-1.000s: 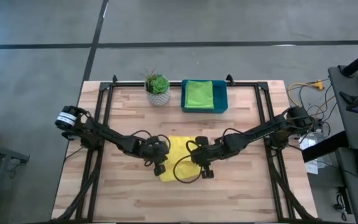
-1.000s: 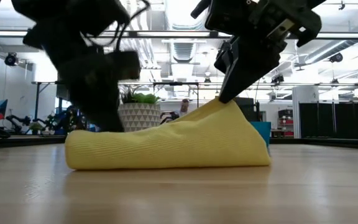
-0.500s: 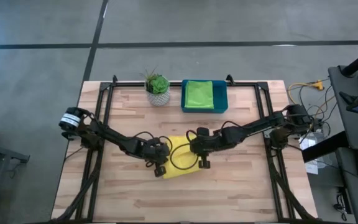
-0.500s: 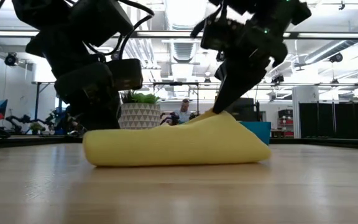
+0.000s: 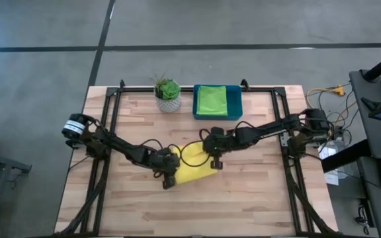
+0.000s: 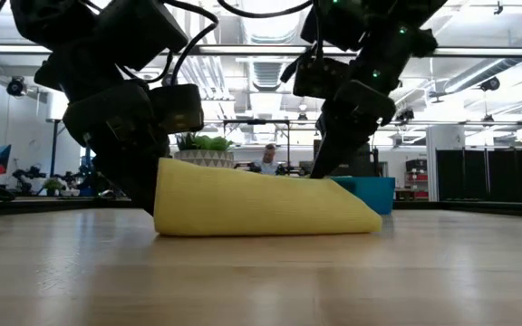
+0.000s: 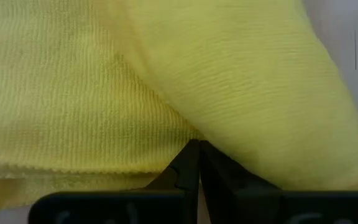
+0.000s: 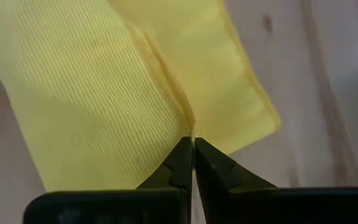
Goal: Fold microfiber towels
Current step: Fold the yellow microfiber towel on top of the green microfiber towel into the dark blue bin
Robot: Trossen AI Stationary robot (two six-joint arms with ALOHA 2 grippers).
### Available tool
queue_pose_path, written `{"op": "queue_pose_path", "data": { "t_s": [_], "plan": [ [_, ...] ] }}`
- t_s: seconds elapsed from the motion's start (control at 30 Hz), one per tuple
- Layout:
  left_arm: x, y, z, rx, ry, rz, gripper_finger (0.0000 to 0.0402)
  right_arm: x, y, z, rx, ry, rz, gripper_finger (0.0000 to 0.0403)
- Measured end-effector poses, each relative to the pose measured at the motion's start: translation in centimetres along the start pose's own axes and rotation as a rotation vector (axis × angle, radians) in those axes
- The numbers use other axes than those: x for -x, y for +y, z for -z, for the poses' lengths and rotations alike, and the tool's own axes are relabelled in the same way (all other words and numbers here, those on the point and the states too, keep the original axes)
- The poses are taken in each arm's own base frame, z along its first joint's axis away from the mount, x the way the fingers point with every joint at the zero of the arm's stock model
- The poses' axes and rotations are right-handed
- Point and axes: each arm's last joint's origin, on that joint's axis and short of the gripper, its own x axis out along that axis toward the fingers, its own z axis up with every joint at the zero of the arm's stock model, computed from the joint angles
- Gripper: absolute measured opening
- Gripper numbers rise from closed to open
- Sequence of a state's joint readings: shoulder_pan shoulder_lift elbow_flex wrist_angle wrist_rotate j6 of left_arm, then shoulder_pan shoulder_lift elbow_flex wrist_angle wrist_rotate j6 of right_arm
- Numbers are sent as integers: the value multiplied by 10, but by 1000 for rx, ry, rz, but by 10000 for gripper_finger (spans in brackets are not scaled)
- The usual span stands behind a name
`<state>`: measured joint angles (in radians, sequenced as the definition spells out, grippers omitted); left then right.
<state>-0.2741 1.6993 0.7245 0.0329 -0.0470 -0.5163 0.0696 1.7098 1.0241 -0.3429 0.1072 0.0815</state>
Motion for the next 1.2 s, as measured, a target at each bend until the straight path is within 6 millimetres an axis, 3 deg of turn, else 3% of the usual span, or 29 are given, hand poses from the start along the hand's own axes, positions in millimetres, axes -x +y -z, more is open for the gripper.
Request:
{"op": "queue_pose_path", "data": {
  "t_s": [0.4, 0.87, 1.2],
  "plan": [
    [-1, 1, 3, -4, 8, 18, 0, -5, -29, -8, 63, -70, 15, 9],
    [-1, 0, 3, -3, 20, 37, 0, -29, -38, -13, 119, -116, -21, 9],
    [-1, 0, 4, -3, 35, 62, 0, -58, -49, -46, 151, -126, 1, 9]
  ]
}}
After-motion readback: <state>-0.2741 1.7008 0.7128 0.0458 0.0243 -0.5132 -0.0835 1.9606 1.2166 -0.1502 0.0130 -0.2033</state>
